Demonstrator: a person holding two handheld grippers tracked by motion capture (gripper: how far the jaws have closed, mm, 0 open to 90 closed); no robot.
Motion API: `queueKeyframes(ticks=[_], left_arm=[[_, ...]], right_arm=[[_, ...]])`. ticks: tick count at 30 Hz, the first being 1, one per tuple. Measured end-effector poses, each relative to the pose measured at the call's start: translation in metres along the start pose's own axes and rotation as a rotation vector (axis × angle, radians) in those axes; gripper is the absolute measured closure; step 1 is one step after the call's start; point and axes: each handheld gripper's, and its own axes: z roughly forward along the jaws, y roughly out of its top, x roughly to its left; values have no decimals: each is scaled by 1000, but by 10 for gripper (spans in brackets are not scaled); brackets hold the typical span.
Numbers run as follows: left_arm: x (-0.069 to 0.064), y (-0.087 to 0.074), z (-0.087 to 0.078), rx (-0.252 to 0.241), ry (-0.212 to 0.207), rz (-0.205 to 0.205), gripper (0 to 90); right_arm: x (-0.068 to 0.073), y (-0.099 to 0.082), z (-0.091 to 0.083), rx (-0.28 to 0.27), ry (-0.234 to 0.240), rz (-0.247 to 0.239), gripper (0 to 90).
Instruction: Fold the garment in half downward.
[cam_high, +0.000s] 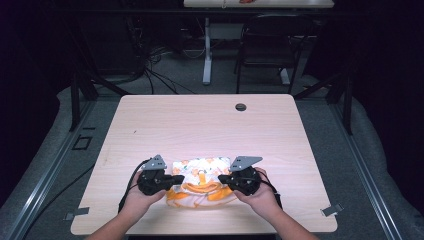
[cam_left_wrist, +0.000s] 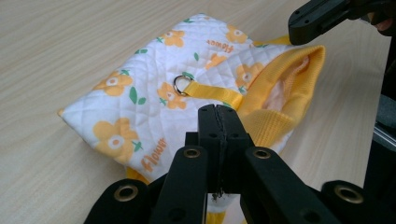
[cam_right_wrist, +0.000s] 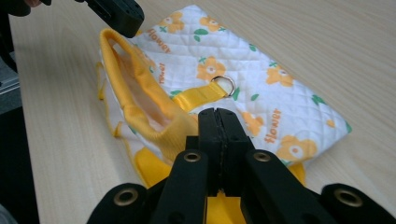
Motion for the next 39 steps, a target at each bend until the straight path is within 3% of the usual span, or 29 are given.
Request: queueKeyframes(ticks=[6,9,18,39], left_arm=[[-7,-13,1,31,-10,3,899],[-10,-24,6,49,-10,-1,899],[-8,-43,16,84,13,-33,899],[-1,-40,24,82,54,-8,900]], right_arm=[[8,-5,2,28,38,-17,896],[14,-14,7,70,56,-26,896],[16,-35,17,142,55,-22,897],[11,-38,27,146,47,15,896]])
